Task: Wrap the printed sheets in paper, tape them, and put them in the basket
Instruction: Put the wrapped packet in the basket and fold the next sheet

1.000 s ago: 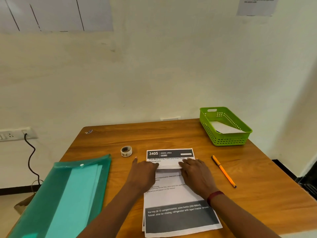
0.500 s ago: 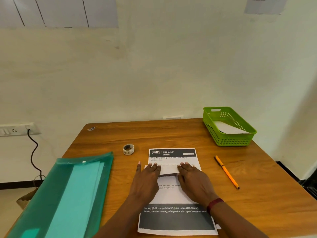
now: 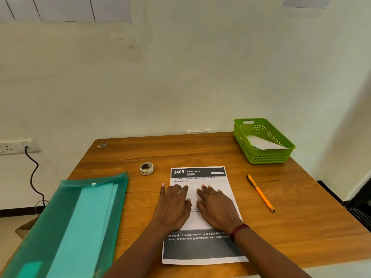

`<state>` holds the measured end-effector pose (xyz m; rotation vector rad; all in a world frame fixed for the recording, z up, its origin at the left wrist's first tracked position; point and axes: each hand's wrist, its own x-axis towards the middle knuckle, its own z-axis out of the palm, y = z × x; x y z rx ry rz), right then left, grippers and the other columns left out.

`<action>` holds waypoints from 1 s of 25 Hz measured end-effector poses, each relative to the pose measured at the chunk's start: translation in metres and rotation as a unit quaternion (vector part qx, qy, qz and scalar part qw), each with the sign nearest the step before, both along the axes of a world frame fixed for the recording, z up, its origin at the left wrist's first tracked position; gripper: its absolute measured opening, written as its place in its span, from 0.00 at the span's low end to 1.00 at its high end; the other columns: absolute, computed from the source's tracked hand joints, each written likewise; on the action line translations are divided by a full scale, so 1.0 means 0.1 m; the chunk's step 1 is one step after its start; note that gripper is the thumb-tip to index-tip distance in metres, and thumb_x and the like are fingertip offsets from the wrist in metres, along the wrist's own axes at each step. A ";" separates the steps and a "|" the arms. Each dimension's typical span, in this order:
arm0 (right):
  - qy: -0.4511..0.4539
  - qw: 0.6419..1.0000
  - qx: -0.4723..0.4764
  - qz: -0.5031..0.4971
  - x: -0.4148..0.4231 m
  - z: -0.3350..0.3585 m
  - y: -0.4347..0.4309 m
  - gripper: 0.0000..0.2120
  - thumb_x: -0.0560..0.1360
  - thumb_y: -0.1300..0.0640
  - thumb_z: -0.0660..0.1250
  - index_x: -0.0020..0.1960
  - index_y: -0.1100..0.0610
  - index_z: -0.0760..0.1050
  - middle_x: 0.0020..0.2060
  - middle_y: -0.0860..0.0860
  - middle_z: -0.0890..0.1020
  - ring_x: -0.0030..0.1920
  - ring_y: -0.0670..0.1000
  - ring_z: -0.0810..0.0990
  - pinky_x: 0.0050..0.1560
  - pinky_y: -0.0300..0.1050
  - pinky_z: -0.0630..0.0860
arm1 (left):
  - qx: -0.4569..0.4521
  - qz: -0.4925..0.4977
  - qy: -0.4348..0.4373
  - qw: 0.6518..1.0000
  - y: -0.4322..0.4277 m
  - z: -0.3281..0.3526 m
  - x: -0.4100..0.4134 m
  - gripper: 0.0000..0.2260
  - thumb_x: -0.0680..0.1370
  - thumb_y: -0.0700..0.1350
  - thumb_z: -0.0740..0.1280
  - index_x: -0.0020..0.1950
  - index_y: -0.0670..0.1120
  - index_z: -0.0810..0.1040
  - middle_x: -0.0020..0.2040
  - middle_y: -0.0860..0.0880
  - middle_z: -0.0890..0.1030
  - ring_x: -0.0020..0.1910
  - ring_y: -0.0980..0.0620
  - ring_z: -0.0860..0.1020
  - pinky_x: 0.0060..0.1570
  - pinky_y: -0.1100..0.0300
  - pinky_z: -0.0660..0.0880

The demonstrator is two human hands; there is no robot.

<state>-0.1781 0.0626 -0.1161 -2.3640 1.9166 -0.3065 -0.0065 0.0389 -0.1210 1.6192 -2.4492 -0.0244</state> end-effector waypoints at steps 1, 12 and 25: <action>-0.005 1.000 -0.003 -0.002 0.03 -0.01 -0.02 0.24 0.82 0.49 0.50 0.76 0.53 0.62 0.76 0.52 0.63 0.76 0.51 0.60 0.75 0.50 0.58 | -0.004 0.006 0.008 1.000 -0.02 -0.01 -0.01 0.23 0.82 0.54 0.51 0.76 0.49 0.62 0.72 0.48 0.69 0.71 0.49 0.65 0.76 0.44 0.50; 0.005 0.999 0.037 -0.008 0.07 -0.25 -0.03 0.40 0.72 0.33 0.29 0.80 0.49 0.44 0.79 0.51 0.44 0.79 0.53 0.41 0.76 0.50 0.40 | 0.053 0.015 -0.032 0.998 -0.05 -0.21 -0.02 0.27 0.84 0.54 0.45 0.80 0.45 0.46 0.81 0.46 0.46 0.79 0.47 0.44 0.77 0.48 0.43; 0.051 0.992 0.064 -0.091 -0.25 -0.21 -0.05 0.33 0.81 0.36 0.42 0.80 0.52 0.44 0.80 0.55 0.47 0.79 0.55 0.45 0.77 0.59 0.46 | 0.080 0.045 0.045 0.995 -0.10 -0.20 0.09 0.26 0.83 0.57 0.52 0.80 0.50 0.53 0.81 0.49 0.52 0.79 0.48 0.48 0.77 0.50 0.46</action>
